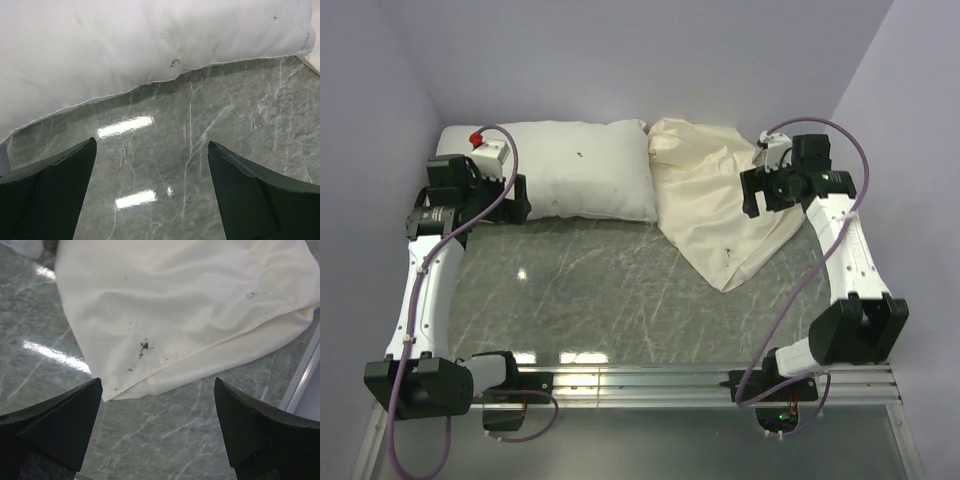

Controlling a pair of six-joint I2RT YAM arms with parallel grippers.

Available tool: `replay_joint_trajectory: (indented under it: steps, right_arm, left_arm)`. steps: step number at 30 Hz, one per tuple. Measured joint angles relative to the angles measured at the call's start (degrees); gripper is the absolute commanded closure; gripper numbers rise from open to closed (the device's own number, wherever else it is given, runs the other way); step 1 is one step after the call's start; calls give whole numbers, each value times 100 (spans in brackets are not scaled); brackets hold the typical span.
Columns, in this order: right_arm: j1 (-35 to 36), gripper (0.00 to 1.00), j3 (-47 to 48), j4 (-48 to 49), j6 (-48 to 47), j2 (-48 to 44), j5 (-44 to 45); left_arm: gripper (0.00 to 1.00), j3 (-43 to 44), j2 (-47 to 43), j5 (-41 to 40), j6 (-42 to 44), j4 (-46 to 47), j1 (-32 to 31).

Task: Put the pillow into the pillowcase

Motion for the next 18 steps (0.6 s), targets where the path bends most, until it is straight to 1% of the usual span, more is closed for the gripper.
replay_joint_trajectory:
  steps: [6,9,12,15,18]
  right_arm:
    - [-22,0,796,50,-146,1554,612]
    - [-160,1,1672,-90,-203,2671,748]
    - [-415,1,2686,-219,-197,3687,763]
    - [-640,2,3314,-374,-190,4266,726]
    - [-811,1,3298,-466,-175,4323,686]
  left_arm:
    - [1,35,177,-42,160,42,-144]
    - [1,284,581,-140,407,42,-192]
    - [1,767,1237,-286,636,127,-199]
    - [1,1241,1904,-404,769,389,-197]
    - [1,1674,2636,-525,953,734,-199]
